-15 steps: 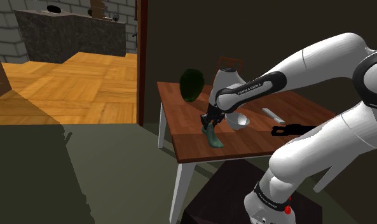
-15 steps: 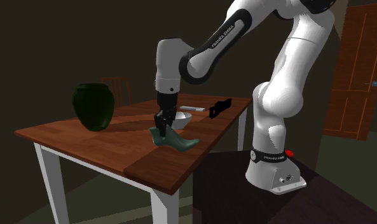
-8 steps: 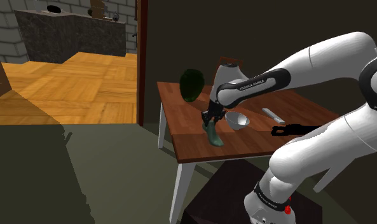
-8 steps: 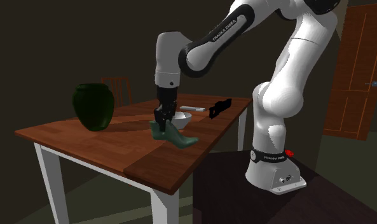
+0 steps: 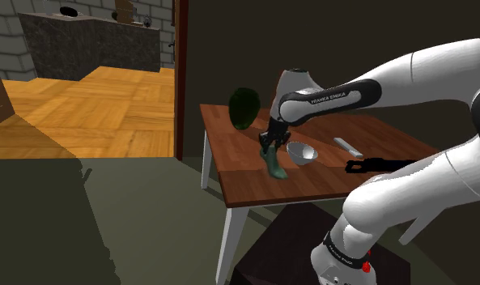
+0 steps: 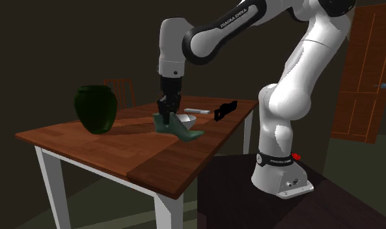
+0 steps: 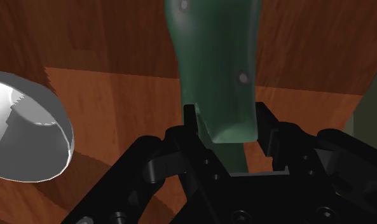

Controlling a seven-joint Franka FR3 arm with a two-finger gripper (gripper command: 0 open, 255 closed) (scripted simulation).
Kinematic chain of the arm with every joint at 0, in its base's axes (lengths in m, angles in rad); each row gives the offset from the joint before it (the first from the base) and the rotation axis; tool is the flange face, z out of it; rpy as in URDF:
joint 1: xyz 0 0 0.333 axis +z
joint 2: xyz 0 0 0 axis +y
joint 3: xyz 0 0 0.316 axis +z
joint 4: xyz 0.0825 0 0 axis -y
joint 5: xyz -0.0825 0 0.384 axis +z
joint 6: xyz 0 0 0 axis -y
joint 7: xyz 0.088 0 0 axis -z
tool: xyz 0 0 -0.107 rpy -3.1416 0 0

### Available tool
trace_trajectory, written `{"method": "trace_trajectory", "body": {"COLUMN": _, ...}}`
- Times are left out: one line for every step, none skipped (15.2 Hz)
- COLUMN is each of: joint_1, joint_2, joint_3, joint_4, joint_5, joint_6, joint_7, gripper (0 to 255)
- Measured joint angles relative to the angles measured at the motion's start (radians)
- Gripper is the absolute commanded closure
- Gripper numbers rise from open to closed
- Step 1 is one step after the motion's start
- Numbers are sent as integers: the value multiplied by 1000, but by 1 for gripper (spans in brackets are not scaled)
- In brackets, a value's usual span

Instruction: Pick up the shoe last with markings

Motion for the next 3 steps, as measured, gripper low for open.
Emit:
{"method": "trace_trajectory", "body": {"joint_1": 1, "joint_2": -13, "joint_3": -1, "joint_4": 7, "joint_5": 2, "joint_6": -19, "joint_7": -3, "gripper": 255}}
{"method": "trace_trajectory", "body": {"joint_1": 2, "joint_2": -15, "joint_3": 0, "joint_4": 20, "joint_5": 3, "joint_6": -36, "joint_7": -3, "gripper": 255}}
{"method": "trace_trajectory", "body": {"joint_1": 3, "joint_2": -16, "joint_3": 0, "joint_4": 27, "joint_5": 4, "joint_6": -43, "joint_7": -3, "gripper": 255}}
